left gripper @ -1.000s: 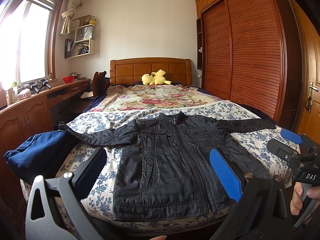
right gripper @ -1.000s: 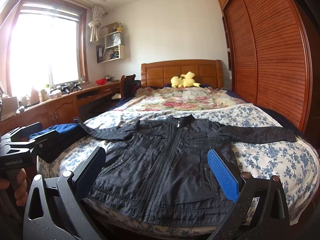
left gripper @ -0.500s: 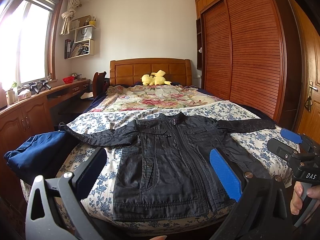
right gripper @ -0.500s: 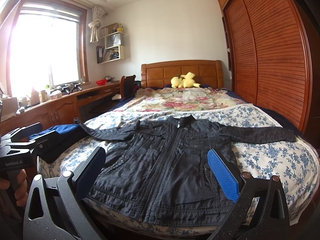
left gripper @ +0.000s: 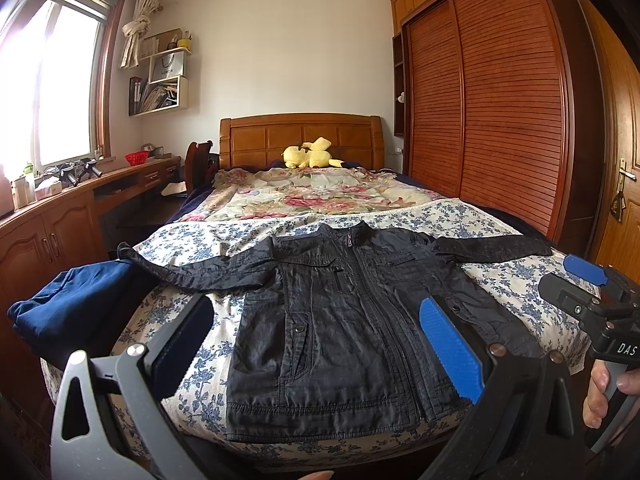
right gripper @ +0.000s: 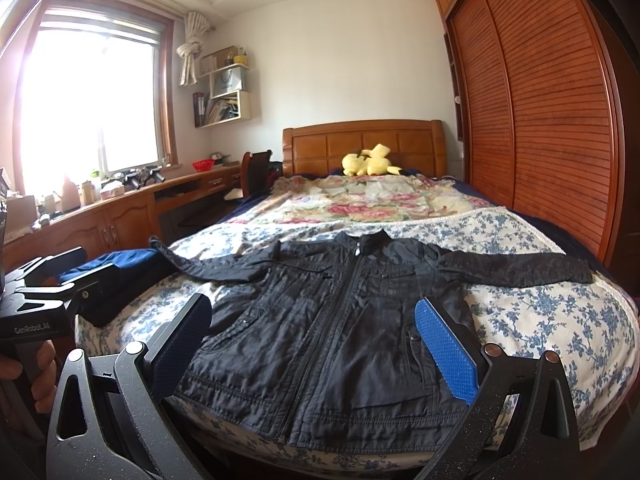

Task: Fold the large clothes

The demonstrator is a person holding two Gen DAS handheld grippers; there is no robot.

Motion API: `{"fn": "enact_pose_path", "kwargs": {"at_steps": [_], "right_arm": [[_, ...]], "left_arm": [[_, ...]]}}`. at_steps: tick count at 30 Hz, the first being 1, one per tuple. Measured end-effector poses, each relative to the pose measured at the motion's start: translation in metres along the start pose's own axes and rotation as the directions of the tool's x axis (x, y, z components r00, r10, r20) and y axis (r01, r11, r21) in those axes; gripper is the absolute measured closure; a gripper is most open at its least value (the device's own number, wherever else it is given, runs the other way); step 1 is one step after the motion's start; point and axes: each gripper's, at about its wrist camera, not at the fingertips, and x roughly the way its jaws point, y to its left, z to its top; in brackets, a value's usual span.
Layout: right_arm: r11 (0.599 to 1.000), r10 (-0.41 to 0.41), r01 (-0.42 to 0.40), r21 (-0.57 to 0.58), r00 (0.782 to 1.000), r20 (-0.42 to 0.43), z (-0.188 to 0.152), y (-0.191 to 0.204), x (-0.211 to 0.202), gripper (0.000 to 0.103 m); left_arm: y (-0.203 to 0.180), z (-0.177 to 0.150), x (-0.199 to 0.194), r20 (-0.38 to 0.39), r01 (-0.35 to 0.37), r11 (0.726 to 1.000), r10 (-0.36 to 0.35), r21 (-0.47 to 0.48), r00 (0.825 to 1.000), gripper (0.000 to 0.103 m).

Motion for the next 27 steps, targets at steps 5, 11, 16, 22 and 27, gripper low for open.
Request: {"fn": "enact_pose_path", "kwargs": {"at_steps": [5,11,16,22,27], "right_arm": [[1.000,0.001,-0.002,-0.007,1.000,-0.018,-0.002,0.010,0.002,0.000],[1.000,0.005,-0.006,-0.019,0.999,-0.053,-0.011,0.009,0.020,0.000],[1.000,0.023,-0.024,-0.015,0.996,-0.092,-0.018,0.003,0.042,0.000],[0.999,0.048,-0.050,-0.007,0.991,-0.123,-0.024,0.000,0.065,0.000],[0.998,0.068,-0.069,-0.005,0.988,-0.136,-0.026,-0.001,0.081,0.000]], "left_arm": [[0.003,-0.003,0.008,-0.017,-0.002,1.000,0.002,-0.001,1.000,0.000],[0.016,-0.014,0.030,-0.057,-0.026,1.000,0.025,-0.010,0.998,0.000],[0.029,-0.025,0.054,-0.103,-0.043,0.999,0.040,-0.023,0.994,0.000],[0.044,-0.038,0.075,-0.141,-0.071,0.997,0.064,-0.038,0.988,0.000],[0.056,-0.046,0.084,-0.159,-0.091,0.995,0.083,-0.048,0.984,0.000]]}}
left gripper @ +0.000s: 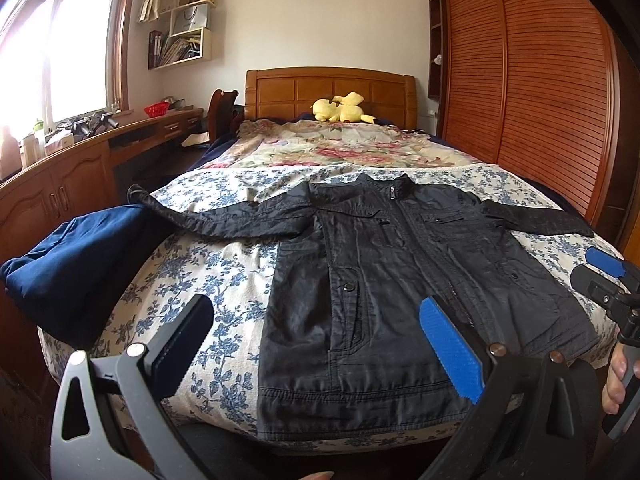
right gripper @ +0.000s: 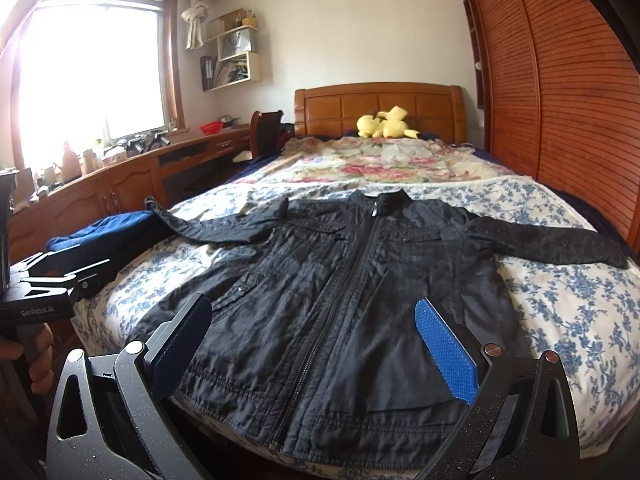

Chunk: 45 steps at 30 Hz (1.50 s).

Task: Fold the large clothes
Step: 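Grasp the black jacket sleeve cuff nearest the left tool and lift it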

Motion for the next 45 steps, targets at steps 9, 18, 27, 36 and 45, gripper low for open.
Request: {"fn": "enact_pose_path", "kwargs": {"at_steps": [9,18,27,36,45], "right_arm": [[0.998,0.047,-0.048,-0.037,0.999,-0.013,0.004,0.007,0.043,0.000],[0.990,0.112,-0.115,-0.084,0.993,-0.041,0.015,0.020,0.129,0.000],[0.972,0.163,-0.179,-0.154,0.980,-0.116,0.020,0.034,0.213,0.000],[0.963,0.203,-0.229,-0.142,0.963,-0.176,-0.002,0.031,0.234,0.000],[0.961,0.205,-0.236,-0.146,0.957,-0.204,-0.007,0.033,0.240,0.000]], "left_arm": [[0.024,-0.007,0.030,-0.033,-0.061,0.998,0.060,-0.003,0.998,0.000],[0.056,-0.014,0.078,-0.079,-0.122,0.992,0.122,0.000,0.989,0.000],[0.098,-0.006,0.120,-0.171,-0.161,0.987,0.158,-0.001,0.972,0.000],[0.136,0.016,0.175,-0.232,-0.110,0.993,0.097,-0.041,0.968,0.000],[0.179,0.057,0.243,-0.226,-0.121,0.987,0.094,-0.107,0.970,0.000]]}}
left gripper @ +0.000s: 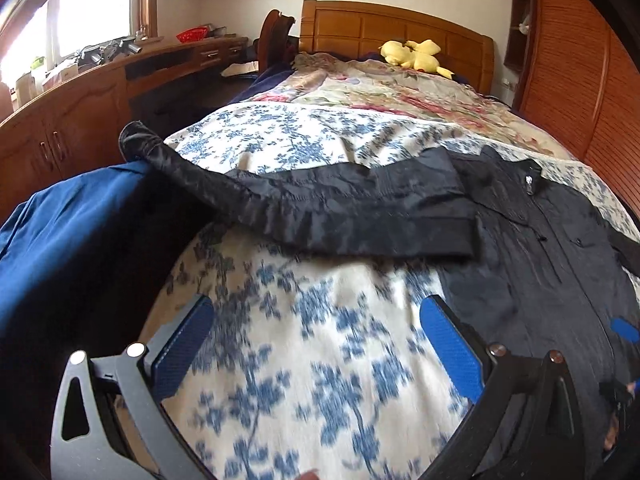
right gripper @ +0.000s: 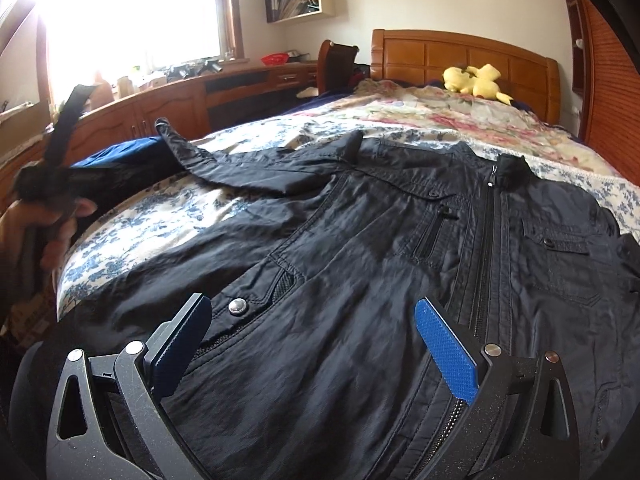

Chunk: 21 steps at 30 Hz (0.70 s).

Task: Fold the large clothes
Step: 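Grasp the black jacket sleeve cuff nearest the left tool and lift it, then fold the held sleeve across the jacket body with the left tool and release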

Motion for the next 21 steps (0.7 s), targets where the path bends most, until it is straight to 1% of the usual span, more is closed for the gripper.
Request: {"fn": "enact_pose_path", "kwargs": {"at_steps": [3,4,7,9,13,14,16,17,20,21], "right_arm": [[1.000,-0.001,0.001,-0.004,1.000,-0.002,0.000,0.000,0.001,0.000],[1.000,-0.001,0.001,-0.003,1.000,-0.003,0.000,0.000,0.001,0.000],[1.000,-0.002,0.002,-0.006,1.000,-0.004,-0.001,0.001,0.002,0.000],[1.000,0.000,0.000,-0.012,1.000,-0.004,-0.001,0.002,0.002,0.000],[1.000,0.007,-0.007,-0.024,1.000,-0.008,-0.002,0.005,0.003,0.000],[1.000,0.009,-0.009,-0.026,1.000,-0.008,-0.002,0.005,0.003,0.000],[1.000,0.011,-0.012,-0.025,1.000,-0.007,-0.002,0.005,0.003,0.000],[1.000,0.012,-0.012,-0.024,1.000,-0.006,-0.002,0.004,0.003,0.000],[1.000,0.013,-0.013,-0.022,1.000,-0.005,-0.002,0.004,0.002,0.000],[1.000,0.013,-0.013,-0.022,1.000,-0.004,-0.002,0.004,0.002,0.000]], "left_arm": [[0.011,0.016,0.020,-0.004,0.011,0.999,-0.012,-0.040,1.000,0.001],[0.016,0.020,0.027,-0.008,0.022,0.998,-0.022,-0.059,1.000,0.005],[0.030,0.031,0.046,-0.024,0.041,0.993,-0.044,-0.112,0.999,0.011],[0.038,0.037,0.054,-0.028,0.046,0.990,-0.050,-0.130,0.998,0.013],[0.058,0.046,0.068,-0.041,0.034,0.979,-0.043,-0.203,0.998,0.027],[0.061,0.048,0.072,-0.046,0.030,0.975,-0.041,-0.221,0.998,0.029],[0.070,0.049,0.080,-0.062,0.013,0.965,-0.031,-0.263,0.998,0.038],[0.073,0.049,0.085,-0.077,0.000,0.960,-0.022,-0.279,0.997,0.040],[0.079,0.046,0.097,-0.106,0.002,0.951,-0.037,-0.309,0.994,0.049],[0.079,0.046,0.102,-0.116,-0.001,0.951,-0.036,-0.309,0.993,0.056]]}}
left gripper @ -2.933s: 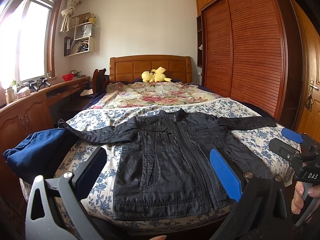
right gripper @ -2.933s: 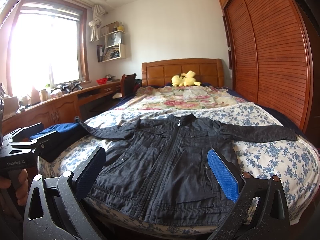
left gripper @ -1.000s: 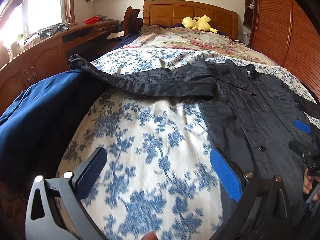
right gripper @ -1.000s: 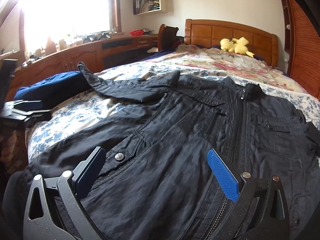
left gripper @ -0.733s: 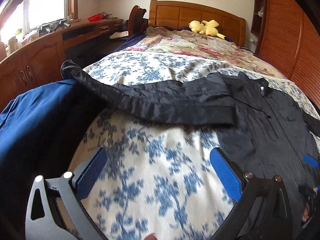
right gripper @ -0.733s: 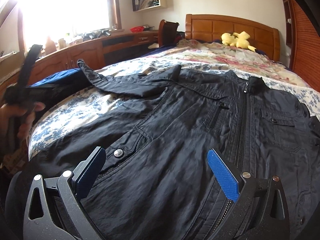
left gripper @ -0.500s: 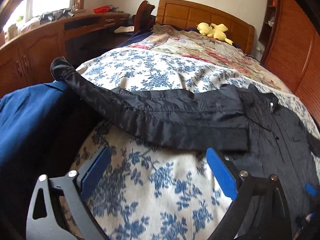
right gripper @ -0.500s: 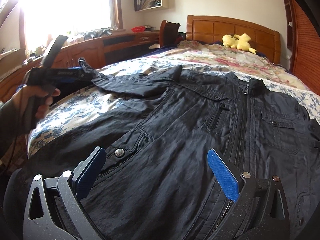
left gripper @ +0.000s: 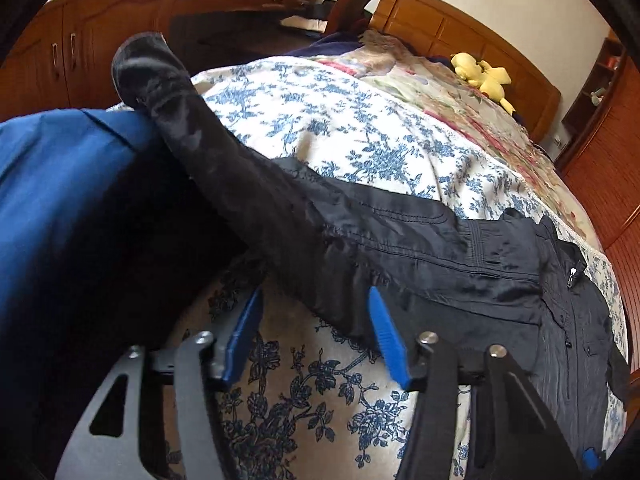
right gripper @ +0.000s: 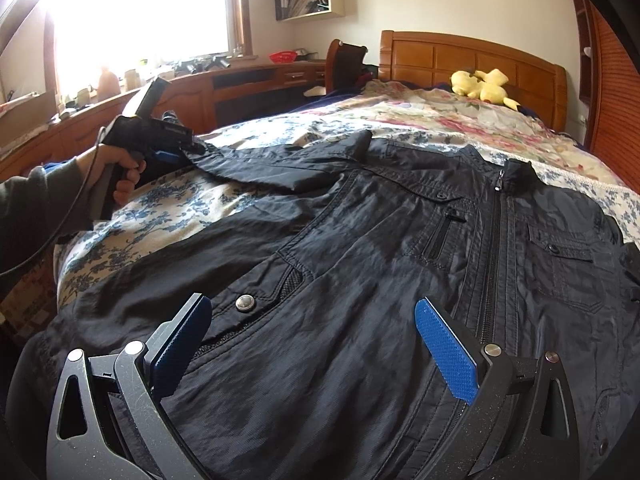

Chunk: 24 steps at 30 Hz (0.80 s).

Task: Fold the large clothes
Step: 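Fold the held sleeve across the jacket body with the left tool and release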

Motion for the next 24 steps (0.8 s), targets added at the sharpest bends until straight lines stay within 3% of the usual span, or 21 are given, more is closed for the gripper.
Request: {"fn": "enact_pose_path", "kwargs": {"at_steps": [2,3,4,7,14,18,24], "right_arm": [[1.000,0.000,0.000,0.001,1.000,0.002,0.000,0.000,-0.001,0.000],[1.000,-0.001,0.001,0.001,1.000,0.003,0.000,0.000,-0.001,0.000],[1.000,-0.001,0.001,0.001,1.000,0.004,0.000,0.000,-0.001,0.000],[1.000,-0.003,0.003,0.000,1.000,0.004,0.000,0.000,-0.001,0.000],[1.000,-0.004,0.004,0.027,1.000,0.002,0.001,-0.005,-0.003,0.000],[0.998,-0.004,0.005,0.065,1.000,-0.014,0.001,-0.017,-0.018,0.000],[0.993,-0.086,0.085,0.078,0.996,0.006,0.000,-0.035,-0.054,0.000]], "left_arm": [[0.000,0.001,0.002,0.009,-0.015,1.000,0.015,0.003,1.000,0.071],[-0.001,0.003,0.003,0.009,-0.011,1.000,0.011,0.003,1.000,0.087],[-0.004,0.004,0.002,0.011,-0.006,1.000,0.006,0.010,1.000,0.095],[-0.018,0.008,-0.004,0.031,0.000,0.998,-0.002,0.067,1.000,0.103],[-0.063,0.020,-0.036,0.096,-0.015,0.986,-0.001,0.163,0.995,0.103],[-0.113,0.013,-0.071,0.130,0.035,0.963,-0.072,0.268,0.989,0.103],[-0.195,-0.014,-0.112,0.121,0.149,0.896,-0.218,0.418,0.969,0.103]]}}
